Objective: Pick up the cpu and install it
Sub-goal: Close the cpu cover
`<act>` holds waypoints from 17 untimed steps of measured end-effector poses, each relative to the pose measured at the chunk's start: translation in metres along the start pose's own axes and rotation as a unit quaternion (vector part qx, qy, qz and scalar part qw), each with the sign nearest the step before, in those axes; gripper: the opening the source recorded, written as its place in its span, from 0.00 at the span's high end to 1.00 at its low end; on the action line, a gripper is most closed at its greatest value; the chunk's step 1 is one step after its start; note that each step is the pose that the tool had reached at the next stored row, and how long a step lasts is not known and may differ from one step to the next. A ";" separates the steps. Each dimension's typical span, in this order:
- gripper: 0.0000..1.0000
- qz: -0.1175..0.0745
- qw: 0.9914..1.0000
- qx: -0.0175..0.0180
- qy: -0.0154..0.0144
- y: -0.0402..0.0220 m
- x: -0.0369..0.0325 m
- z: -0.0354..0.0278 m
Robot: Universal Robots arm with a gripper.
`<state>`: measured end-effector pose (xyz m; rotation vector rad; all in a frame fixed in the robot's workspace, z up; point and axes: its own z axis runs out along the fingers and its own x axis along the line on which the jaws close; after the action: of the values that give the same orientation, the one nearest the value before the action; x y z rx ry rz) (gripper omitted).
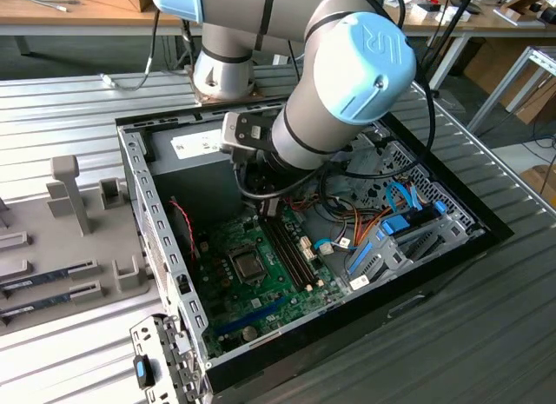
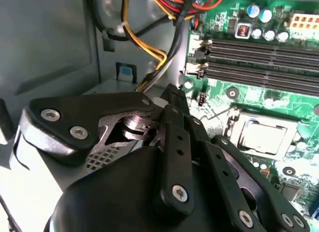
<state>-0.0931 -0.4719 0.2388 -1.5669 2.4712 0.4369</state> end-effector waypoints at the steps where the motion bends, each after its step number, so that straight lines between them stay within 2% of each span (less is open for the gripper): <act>1: 0.89 -0.001 1.000 0.001 0.004 0.0005 0.0003 0.0001; 2: 0.89 -0.006 1.000 0.005 0.015 0.0007 0.0005 0.0002; 3: 0.89 -0.014 0.999 0.011 0.036 0.0008 0.0005 0.0003; 4: 0.89 -0.022 0.998 0.015 0.051 0.0009 0.0005 0.0002; 5: 0.89 -0.032 0.998 0.015 0.058 0.0009 0.0003 0.0003; 6: 0.89 -0.038 0.997 0.014 0.060 0.0010 0.0003 0.0004; 7: 0.89 -0.051 0.996 0.012 0.065 0.0011 0.0003 0.0004; 8: 0.89 -0.068 0.995 0.008 0.069 0.0011 0.0003 0.0003; 9: 0.89 -0.089 0.993 0.003 0.072 0.0010 0.0003 0.0003; 13: 0.89 -0.128 0.989 -0.007 0.077 0.0010 0.0003 0.0003; 14: 0.89 -0.145 0.986 -0.012 0.079 0.0010 0.0003 0.0003; 15: 0.89 -0.158 0.984 -0.015 0.081 0.0011 0.0003 0.0003; 16: 0.89 -0.167 0.983 -0.017 0.081 0.0011 0.0003 0.0004; 17: 0.89 -0.179 0.980 -0.021 0.083 0.0011 0.0003 0.0003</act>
<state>-0.0942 -0.4716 0.2386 -2.0879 2.2284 0.3108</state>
